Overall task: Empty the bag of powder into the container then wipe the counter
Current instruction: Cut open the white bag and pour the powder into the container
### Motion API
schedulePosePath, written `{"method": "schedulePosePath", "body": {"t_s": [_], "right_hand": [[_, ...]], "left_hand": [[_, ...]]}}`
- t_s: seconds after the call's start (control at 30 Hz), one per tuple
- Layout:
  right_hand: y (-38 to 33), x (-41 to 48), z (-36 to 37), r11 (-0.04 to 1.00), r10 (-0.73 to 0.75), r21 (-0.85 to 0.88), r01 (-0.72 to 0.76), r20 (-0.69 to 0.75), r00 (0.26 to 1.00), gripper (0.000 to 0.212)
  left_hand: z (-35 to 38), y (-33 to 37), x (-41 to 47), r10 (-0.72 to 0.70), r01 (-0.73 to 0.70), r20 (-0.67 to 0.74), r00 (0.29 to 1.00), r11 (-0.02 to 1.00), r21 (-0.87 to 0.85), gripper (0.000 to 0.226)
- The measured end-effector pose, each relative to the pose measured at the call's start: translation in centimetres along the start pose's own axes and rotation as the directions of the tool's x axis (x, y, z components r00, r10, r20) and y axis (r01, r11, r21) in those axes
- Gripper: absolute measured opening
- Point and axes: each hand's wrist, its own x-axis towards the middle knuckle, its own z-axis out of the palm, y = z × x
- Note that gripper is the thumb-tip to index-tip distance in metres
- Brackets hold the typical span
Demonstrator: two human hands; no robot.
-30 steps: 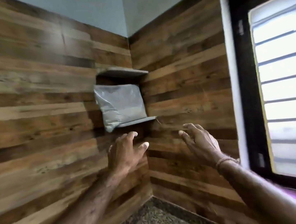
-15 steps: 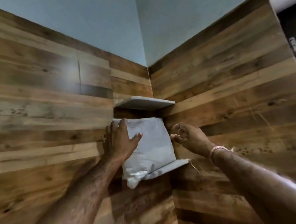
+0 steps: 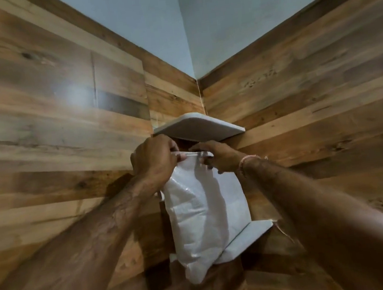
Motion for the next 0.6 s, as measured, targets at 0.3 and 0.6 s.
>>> {"method": "schedulePosePath", "body": {"t_s": [0.3, 0.6], "right_hand": [[2.6, -1.0, -2.4, 0.94, 0.133, -0.309, -0.145, -0.06, 0.989, 0.025], [2.4, -11.0, -12.6, 0.95, 0.088, -0.279, -0.143, -0.2, 0.976, 0.032]], "left_hand": [[0.0, -0.1, -0.5, 0.054, -0.065, -0.119, 0.991, 0.994, -0.091, 0.017], [-4.6, 7.3, -2.2, 0.185, -0.205, -0.149, 0.972, 0.969, -0.139, 0.021]]}}
